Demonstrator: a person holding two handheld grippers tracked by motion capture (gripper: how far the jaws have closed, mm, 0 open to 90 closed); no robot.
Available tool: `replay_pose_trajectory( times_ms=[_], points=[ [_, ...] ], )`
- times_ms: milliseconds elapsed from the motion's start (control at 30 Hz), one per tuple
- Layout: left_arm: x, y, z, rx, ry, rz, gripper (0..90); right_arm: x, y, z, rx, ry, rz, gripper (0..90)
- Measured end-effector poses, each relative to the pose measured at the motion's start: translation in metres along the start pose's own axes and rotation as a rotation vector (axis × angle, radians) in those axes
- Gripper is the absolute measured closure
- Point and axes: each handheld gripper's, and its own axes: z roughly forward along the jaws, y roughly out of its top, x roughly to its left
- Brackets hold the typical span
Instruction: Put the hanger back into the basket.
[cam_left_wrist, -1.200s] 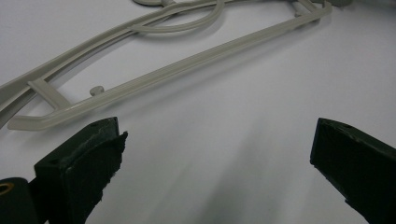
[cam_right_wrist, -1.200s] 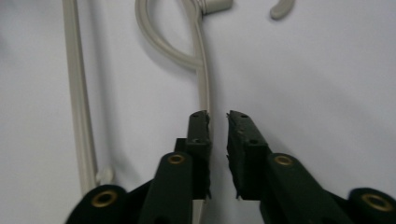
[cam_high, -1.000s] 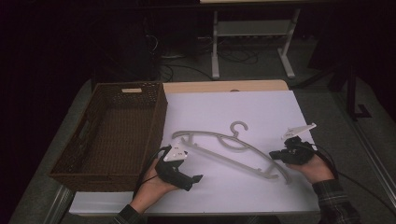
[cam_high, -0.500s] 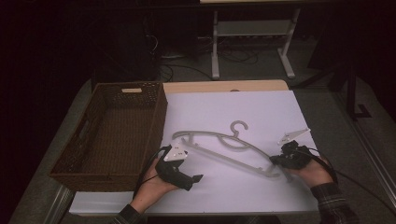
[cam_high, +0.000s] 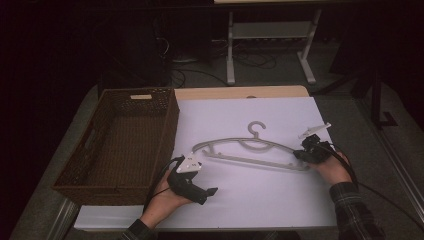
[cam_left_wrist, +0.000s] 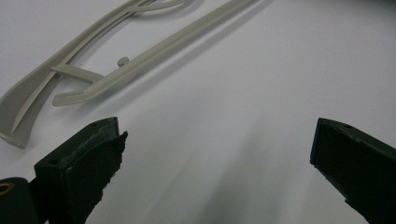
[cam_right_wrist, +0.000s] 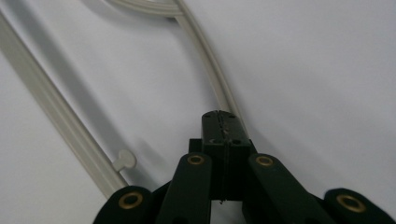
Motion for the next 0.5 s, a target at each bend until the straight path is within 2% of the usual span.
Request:
replay_pose_trajectory(
  times_ms=[100,267,367,500],
  points=[
    [0.000,0.000,0.000,-0.002,-0.001,-0.002,1.9,-0.006,0.001,0.004,-0.021,0.004,0.020,89.8],
    [0.000,-0.001,0.000,0.001,-0.004,0.000,1.9,-0.001,0.001,-0.004,-0.048,0.017,0.011,89.7],
    [-0.001,-0.001,0.000,0.001,-0.007,0.006,1.9,0.011,0.000,-0.020,-0.114,0.040,-0.016,89.6],
    [-0.002,-0.002,0.000,0.003,-0.009,0.008,1.9,0.026,-0.002,-0.033,-0.171,0.080,-0.010,89.6]
  ],
)
